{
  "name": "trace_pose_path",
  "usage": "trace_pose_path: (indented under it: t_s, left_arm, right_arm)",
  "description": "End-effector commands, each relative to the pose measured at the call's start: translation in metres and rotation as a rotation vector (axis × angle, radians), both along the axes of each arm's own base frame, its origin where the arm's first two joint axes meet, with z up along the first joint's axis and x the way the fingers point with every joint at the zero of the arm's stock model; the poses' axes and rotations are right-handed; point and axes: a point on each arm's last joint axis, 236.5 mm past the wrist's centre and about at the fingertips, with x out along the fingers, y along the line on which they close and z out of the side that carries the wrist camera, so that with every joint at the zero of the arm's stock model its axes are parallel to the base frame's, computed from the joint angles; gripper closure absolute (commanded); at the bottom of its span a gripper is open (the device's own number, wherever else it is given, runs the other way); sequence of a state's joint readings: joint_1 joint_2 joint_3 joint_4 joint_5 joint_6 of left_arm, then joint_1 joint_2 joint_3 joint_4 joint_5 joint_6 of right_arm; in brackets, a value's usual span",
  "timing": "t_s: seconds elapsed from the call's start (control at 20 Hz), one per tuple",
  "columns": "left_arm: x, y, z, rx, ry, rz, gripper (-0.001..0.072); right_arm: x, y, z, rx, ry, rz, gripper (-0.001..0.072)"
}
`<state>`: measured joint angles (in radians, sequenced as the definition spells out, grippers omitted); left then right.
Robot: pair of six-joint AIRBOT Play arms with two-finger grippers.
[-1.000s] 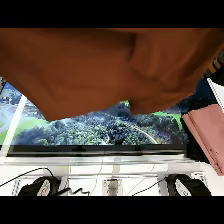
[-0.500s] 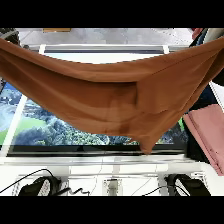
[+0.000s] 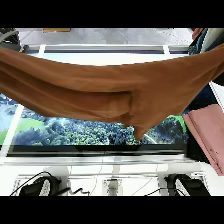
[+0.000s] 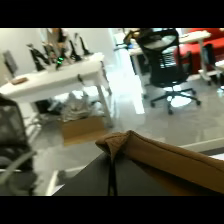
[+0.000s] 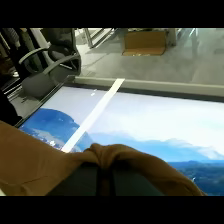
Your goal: Fold the clothes and pants, and hang the long-sleeved shirts on hangers.
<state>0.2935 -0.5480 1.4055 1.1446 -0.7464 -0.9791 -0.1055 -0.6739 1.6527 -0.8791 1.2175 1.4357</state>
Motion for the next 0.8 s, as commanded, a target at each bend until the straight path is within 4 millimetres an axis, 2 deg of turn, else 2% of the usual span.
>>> trace_pose_path:
  t_s: [0.0,0.05,0.15,0.2,0.25,0.3,0.35,0.4,0.5,0.65,0.75]
  left_arm:
    - [-0.045,-0.001,0.016,0.080,-0.061,0.064,0.0698]
    - [-0.055,-0.004,0.020,0.085,-0.081,0.064,0.0698]
    - [-0.061,-0.006,0.022,0.089,-0.091,0.064,0.0698]
    - [-0.057,-0.006,0.017,0.086,-0.069,0.060,0.0698]
    - [-0.045,-0.005,0.003,0.081,-0.008,0.050,0.0698]
    - [-0.028,-0.003,-0.022,0.070,0.091,0.033,0.0698]
    - [-0.006,-0.001,-0.056,0.051,0.219,0.008,0.0698]
    - [0.019,-0.002,-0.100,0.012,0.367,-0.035,0.0698]
    - [0.071,-0.002,-0.170,-0.095,0.561,-0.111,0.0698]
    - [0.160,0.008,-0.256,-0.132,0.708,-0.131,0.0698]
    - [0.210,0.003,-0.307,-0.121,0.748,-0.140,0.0698]
  right_arm:
    - [-0.022,-0.009,0.020,-0.031,-0.108,-0.055,0.0691]
    - [-0.026,-0.013,0.027,-0.035,-0.141,-0.078,0.0692]
    - [-0.018,-0.035,0.025,-0.107,-0.163,-0.175,0.0693]
    - [-0.009,-0.047,0.019,-0.141,-0.144,-0.221,0.0693]
    - [0.004,-0.060,0.008,-0.182,-0.108,-0.268,0.0693]
    - [0.020,-0.074,-0.008,-0.226,-0.047,-0.308,0.0693]
    - [0.042,-0.087,-0.034,-0.272,0.050,-0.335,0.0693]
    - [0.067,-0.093,-0.063,-0.298,0.159,-0.329,0.0693]
    - [0.124,-0.093,-0.115,-0.298,0.320,-0.284,0.0692]
    - [0.209,-0.090,-0.201,-0.302,0.494,-0.243,0.0690]
    - [0.258,-0.083,-0.253,-0.295,0.546,-0.230,0.0690]
